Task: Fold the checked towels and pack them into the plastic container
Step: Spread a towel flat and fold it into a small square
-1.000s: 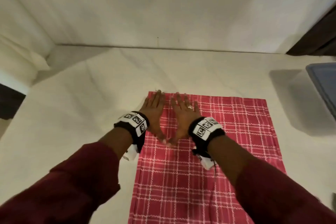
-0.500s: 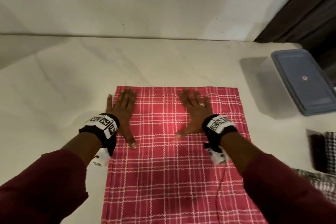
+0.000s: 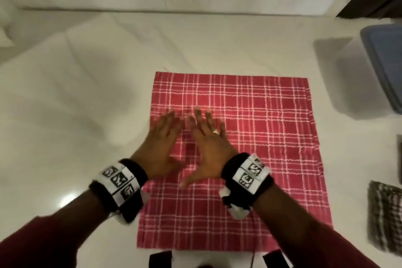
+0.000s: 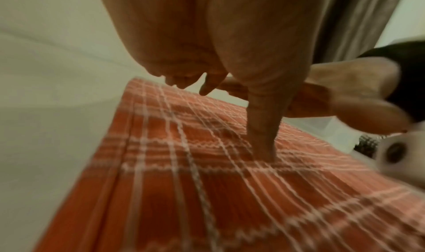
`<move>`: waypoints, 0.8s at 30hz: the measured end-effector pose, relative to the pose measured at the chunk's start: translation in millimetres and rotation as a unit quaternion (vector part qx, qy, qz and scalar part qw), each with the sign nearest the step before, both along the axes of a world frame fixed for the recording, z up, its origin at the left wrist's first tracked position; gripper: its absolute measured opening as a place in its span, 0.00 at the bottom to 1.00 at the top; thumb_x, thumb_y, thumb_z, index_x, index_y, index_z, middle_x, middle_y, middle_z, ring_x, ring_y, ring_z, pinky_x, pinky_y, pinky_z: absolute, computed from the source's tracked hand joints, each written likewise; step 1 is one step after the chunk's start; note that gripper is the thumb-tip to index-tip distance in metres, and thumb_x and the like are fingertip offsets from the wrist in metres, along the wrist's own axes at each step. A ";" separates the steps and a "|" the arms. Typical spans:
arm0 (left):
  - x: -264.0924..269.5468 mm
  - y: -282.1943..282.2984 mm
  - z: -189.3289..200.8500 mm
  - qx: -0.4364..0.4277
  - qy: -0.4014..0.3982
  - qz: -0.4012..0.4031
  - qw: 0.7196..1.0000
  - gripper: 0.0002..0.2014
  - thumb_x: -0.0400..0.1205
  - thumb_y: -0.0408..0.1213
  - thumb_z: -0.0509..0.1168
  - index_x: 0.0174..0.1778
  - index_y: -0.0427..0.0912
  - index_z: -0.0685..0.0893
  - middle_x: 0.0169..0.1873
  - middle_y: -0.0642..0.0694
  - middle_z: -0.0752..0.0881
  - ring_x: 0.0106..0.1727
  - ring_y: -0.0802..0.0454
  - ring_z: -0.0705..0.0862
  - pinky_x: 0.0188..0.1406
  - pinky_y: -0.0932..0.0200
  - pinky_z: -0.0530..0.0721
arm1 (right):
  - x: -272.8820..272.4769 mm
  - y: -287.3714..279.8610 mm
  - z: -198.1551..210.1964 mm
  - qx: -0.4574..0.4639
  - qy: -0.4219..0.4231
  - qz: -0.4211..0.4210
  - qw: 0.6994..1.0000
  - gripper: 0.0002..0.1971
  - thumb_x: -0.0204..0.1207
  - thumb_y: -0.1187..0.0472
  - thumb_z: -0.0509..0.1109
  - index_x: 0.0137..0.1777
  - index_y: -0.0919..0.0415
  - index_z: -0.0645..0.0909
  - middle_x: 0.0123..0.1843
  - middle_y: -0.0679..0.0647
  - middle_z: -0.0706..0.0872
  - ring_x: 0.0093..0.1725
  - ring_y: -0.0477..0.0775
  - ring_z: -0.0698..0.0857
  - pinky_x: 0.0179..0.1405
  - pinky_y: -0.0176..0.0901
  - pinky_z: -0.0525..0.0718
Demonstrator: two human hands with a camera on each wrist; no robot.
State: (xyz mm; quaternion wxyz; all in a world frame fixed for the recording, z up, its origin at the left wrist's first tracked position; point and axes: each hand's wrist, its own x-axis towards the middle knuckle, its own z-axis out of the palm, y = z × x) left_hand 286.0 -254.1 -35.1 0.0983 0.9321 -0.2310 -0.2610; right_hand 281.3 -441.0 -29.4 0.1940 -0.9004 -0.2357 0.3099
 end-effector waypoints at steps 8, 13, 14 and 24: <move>-48.3 5.0 -27.3 0.088 0.055 -0.013 0.995 0.75 0.58 0.72 0.69 0.68 0.42 0.11 0.73 0.36 0.17 0.75 0.41 0.18 0.76 0.45 0.23 | -45.6 35.7 -27.6 -0.065 0.005 0.023 0.998 0.79 0.45 0.23 0.76 0.80 0.52 0.22 0.81 0.54 0.22 0.79 0.61 0.23 0.72 0.77 0.27; -47.2 2.5 -22.1 0.062 0.068 0.018 0.996 0.81 0.45 0.83 0.64 0.74 0.40 0.18 0.73 0.40 0.17 0.75 0.44 0.18 0.69 0.52 0.16 | -66.7 -42.5 -26.6 -0.126 -0.001 -0.039 0.991 0.71 0.50 0.15 0.63 0.79 0.47 0.22 0.78 0.51 0.17 0.75 0.60 0.16 0.69 0.79 0.25; -47.0 3.0 -23.6 0.055 0.070 0.019 0.996 0.82 0.44 0.84 0.63 0.74 0.42 0.18 0.74 0.41 0.17 0.76 0.44 0.18 0.70 0.52 0.15 | -72.0 -61.1 -25.2 -0.140 -0.001 -0.066 0.988 0.70 0.50 0.13 0.60 0.78 0.46 0.20 0.78 0.51 0.16 0.75 0.60 0.16 0.69 0.79 0.25; -53.0 1.3 -4.8 0.053 0.085 0.019 0.995 0.79 0.46 0.84 0.63 0.72 0.44 0.16 0.71 0.42 0.14 0.73 0.45 0.14 0.77 0.43 0.24 | -100.1 -144.0 -13.9 -0.168 0.020 -0.278 0.945 0.69 0.49 0.10 0.51 0.78 0.48 0.19 0.78 0.55 0.17 0.76 0.63 0.19 0.74 0.77 0.30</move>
